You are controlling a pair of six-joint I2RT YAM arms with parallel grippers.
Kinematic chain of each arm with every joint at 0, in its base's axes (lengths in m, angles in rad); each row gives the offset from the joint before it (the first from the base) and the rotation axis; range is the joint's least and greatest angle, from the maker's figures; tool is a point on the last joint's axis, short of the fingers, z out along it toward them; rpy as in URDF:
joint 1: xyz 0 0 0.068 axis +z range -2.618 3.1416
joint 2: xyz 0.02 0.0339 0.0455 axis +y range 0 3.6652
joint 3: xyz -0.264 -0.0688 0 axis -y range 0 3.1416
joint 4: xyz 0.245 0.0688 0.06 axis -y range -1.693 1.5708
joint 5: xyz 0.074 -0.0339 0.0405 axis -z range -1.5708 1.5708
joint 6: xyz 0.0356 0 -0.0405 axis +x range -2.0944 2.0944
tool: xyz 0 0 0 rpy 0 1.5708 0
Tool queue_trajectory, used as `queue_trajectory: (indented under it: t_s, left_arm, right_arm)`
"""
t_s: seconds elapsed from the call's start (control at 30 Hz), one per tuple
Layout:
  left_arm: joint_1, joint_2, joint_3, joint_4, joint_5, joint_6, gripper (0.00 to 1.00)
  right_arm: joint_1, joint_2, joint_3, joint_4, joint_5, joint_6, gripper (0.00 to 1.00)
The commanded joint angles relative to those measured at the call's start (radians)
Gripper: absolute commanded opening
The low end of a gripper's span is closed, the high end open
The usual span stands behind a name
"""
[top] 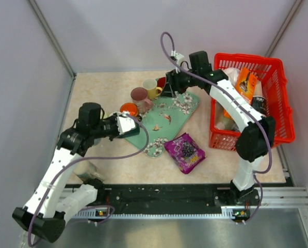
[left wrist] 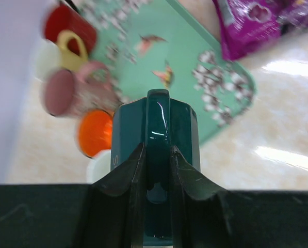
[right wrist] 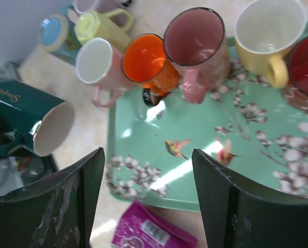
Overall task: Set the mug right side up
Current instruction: Turn over the cup at the center of the board.
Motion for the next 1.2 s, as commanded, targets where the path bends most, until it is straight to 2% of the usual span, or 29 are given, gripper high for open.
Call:
queue_trajectory:
  t_s: [0.0,0.03,0.1,0.13,0.2,0.33,0.53,0.63,0.93,1.03,1.17]
  left_arm:
    - [-0.06,-0.1,-0.052,0.428,-0.066,0.11,0.0]
    - [-0.075,-0.106,-0.07,0.478,-0.093,0.148,0.0]
    - [-0.101,-0.108,-0.098,0.568,-0.133,0.224,0.0]
    - [-0.106,-0.109,-0.114,0.619,-0.138,0.263,0.0]
    - [-0.123,-0.104,-0.137,0.679,-0.149,0.328,0.0]
    - [-0.153,-0.1,-0.183,0.768,-0.162,0.435,0.0]
    - [-0.204,-0.075,-0.245,0.909,-0.176,0.537,0.0]
    - [-0.219,-0.039,-0.246,0.937,-0.176,0.564,0.0]
    - [-0.252,0.075,-0.286,1.096,-0.225,0.644,0.0]
    - [-0.256,0.093,-0.294,1.11,-0.215,0.644,0.0]
    - [-0.268,0.112,-0.311,1.096,-0.218,0.643,0.0]
  right_arm:
    - [-0.06,0.095,0.041,0.154,-0.382,0.385,0.69]
    - [-0.069,0.108,0.025,0.255,-0.475,0.474,0.7]
    - [-0.069,0.14,-0.014,0.463,-0.612,0.65,0.85]
    - [-0.069,0.152,-0.031,0.563,-0.657,0.726,0.98]
    - [-0.067,0.178,-0.026,0.701,-0.682,0.825,0.99]
    - [-0.058,0.226,0.04,0.698,-0.694,0.839,0.99]
    - [-0.031,0.263,0.044,0.724,-0.749,0.874,0.99]
    - [-0.017,0.286,0.056,0.799,-0.789,0.931,0.89]
    - [0.011,0.326,0.096,0.853,-0.844,0.977,0.57]
    - [0.011,0.324,0.096,0.873,-0.846,0.986,0.51]
    - [0.012,0.326,0.096,0.88,-0.843,0.983,0.27]
